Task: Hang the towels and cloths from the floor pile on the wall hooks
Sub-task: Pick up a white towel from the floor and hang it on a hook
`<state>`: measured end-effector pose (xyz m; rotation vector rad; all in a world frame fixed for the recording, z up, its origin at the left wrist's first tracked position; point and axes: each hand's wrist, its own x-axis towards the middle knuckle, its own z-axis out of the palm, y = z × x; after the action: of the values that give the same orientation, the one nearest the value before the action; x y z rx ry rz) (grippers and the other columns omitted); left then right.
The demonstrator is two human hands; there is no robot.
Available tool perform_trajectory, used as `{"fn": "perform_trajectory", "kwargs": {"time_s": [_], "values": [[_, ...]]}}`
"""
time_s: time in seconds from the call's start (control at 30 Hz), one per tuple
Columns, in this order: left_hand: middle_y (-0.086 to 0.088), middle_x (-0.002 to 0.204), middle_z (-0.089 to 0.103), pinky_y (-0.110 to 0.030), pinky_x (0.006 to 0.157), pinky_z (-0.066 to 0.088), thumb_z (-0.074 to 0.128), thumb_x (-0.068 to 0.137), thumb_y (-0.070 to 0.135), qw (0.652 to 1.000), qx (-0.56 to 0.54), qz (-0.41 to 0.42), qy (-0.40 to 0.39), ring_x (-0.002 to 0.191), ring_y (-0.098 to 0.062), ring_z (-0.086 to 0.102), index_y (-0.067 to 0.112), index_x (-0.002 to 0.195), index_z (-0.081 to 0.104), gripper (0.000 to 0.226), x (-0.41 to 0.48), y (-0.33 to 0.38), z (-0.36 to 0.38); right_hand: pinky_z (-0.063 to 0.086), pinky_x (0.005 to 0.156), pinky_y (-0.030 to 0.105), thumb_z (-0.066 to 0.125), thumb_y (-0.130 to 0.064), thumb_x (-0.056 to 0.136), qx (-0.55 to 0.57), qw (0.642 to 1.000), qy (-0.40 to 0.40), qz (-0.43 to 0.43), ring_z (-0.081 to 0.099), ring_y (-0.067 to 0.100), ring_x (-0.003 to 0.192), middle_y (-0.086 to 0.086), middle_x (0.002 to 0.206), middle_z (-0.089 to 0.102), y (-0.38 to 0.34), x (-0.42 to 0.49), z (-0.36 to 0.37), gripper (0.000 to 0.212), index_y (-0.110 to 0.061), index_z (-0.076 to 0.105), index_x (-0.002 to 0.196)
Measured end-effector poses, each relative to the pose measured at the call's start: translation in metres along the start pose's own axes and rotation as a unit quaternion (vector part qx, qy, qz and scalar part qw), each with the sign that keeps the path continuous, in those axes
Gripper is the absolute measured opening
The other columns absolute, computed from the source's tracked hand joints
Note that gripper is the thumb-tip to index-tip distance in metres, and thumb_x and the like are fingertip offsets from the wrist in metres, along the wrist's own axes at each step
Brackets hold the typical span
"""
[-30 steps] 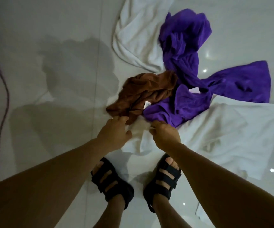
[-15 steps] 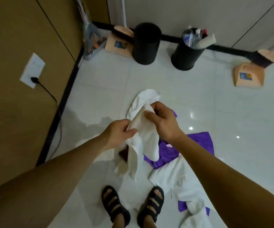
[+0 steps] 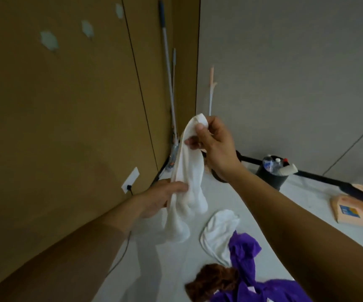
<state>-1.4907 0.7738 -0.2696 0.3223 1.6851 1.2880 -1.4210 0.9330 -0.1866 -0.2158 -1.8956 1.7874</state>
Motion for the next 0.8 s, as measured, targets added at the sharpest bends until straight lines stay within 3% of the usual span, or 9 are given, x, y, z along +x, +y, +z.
{"fn": "perform_trajectory", "kwargs": {"time_s": [0.1, 0.17, 0.27, 0.37, 0.47, 0.53, 0.6, 0.7, 0.8], "values": [[-0.006, 0.116, 0.069, -0.046, 0.100, 0.047, 0.084, 0.067, 0.037, 0.999, 0.033, 0.017, -0.017, 0.109, -0.026, 0.064, 0.017, 0.124, 0.058, 0.066, -0.031, 0.024, -0.001, 0.057, 0.073, 0.035, 0.055, -0.029, 0.096, 0.033, 0.998, -0.006, -0.052, 0.069, 0.022, 0.077, 0.002, 0.082, 0.068, -0.044, 0.019, 0.022, 0.010, -0.019, 0.055, 0.095], [-0.001, 0.115, 0.070, -0.043, 0.099, 0.048, 0.091, 0.053, 0.042, 0.994, 0.104, 0.007, 0.027, 0.108, -0.022, 0.064, 0.019, 0.123, 0.058, 0.080, -0.050, 0.036, 0.004, 0.056, 0.070, 0.033, 0.056, -0.031, 0.094, 0.044, 0.994, -0.023, -0.092, 0.069, 0.019, 0.075, -0.001, 0.080, 0.069, -0.075, 0.028, 0.036, 0.011, -0.021, 0.056, 0.094], [-0.005, 0.105, 0.073, -0.045, 0.096, 0.051, 0.083, 0.066, 0.033, 0.994, 0.035, 0.026, 0.101, 0.098, -0.025, 0.069, 0.016, 0.111, 0.067, 0.051, -0.075, 0.061, 0.006, 0.057, 0.080, 0.046, 0.058, -0.036, 0.092, 0.024, 0.991, -0.055, -0.119, 0.070, 0.021, 0.084, -0.001, 0.088, 0.071, -0.101, 0.033, 0.050, 0.013, -0.024, 0.058, 0.099], [-0.016, 0.116, 0.068, -0.047, 0.099, 0.047, 0.073, 0.079, 0.028, 0.973, -0.154, 0.132, 0.106, 0.107, -0.032, 0.065, 0.008, 0.117, 0.066, 0.044, -0.107, 0.098, -0.001, 0.051, 0.095, 0.046, 0.064, -0.035, 0.089, -0.042, 0.993, -0.098, -0.052, 0.062, 0.023, 0.109, 0.009, 0.126, 0.058, -0.090, 0.031, 0.049, 0.047, -0.016, 0.051, 0.130], [-0.021, 0.124, 0.062, -0.046, 0.104, 0.042, 0.065, 0.080, 0.034, 0.947, -0.209, 0.193, 0.148, 0.116, -0.035, 0.059, 0.003, 0.127, 0.058, 0.056, -0.146, 0.127, -0.016, 0.040, 0.103, 0.040, 0.059, -0.058, 0.085, -0.121, 0.985, -0.094, 0.074, 0.048, 0.028, 0.126, 0.010, 0.147, 0.041, -0.058, 0.015, 0.042, 0.074, -0.016, 0.040, 0.143], [-0.019, 0.119, 0.065, -0.044, 0.102, 0.044, 0.066, 0.079, 0.034, 0.937, -0.216, 0.194, 0.193, 0.111, -0.032, 0.063, 0.003, 0.121, 0.060, 0.053, -0.173, 0.135, -0.022, 0.039, 0.099, 0.041, 0.047, -0.076, 0.079, -0.120, 0.958, -0.110, 0.237, 0.051, 0.029, 0.119, 0.009, 0.144, 0.046, -0.040, -0.001, 0.035, 0.087, -0.018, 0.041, 0.144], [-0.017, 0.107, 0.069, -0.042, 0.098, 0.047, 0.068, 0.077, 0.030, 0.927, -0.229, 0.187, 0.231, 0.101, -0.030, 0.066, 0.000, 0.109, 0.063, 0.045, -0.196, 0.135, -0.026, 0.043, 0.095, 0.046, 0.033, -0.090, 0.071, -0.108, 0.905, -0.211, 0.353, 0.059, 0.032, 0.110, 0.013, 0.129, 0.059, -0.024, -0.017, 0.028, 0.102, -0.014, 0.051, 0.136], [-0.018, 0.104, 0.065, -0.042, 0.097, 0.047, 0.067, 0.076, 0.026, 0.915, -0.241, 0.191, 0.263, 0.103, -0.033, 0.062, 0.000, 0.111, 0.060, 0.044, -0.225, 0.128, -0.033, 0.050, 0.083, 0.041, 0.019, -0.096, 0.063, 0.001, 0.825, -0.410, 0.390, 0.066, 0.031, 0.086, 0.016, 0.100, 0.067, -0.013, -0.036, 0.034, 0.117, -0.001, 0.064, 0.113], [-0.016, 0.096, 0.069, -0.036, 0.082, 0.053, 0.061, 0.082, 0.019, 0.911, -0.249, 0.190, 0.267, 0.090, -0.028, 0.069, 0.001, 0.099, 0.063, 0.024, -0.249, 0.119, -0.038, 0.052, 0.070, 0.032, 0.029, -0.091, 0.070, 0.161, 0.778, -0.498, 0.347, 0.065, 0.023, 0.077, 0.011, 0.091, 0.068, -0.033, -0.053, 0.060, 0.101, -0.007, 0.070, 0.108]]}}
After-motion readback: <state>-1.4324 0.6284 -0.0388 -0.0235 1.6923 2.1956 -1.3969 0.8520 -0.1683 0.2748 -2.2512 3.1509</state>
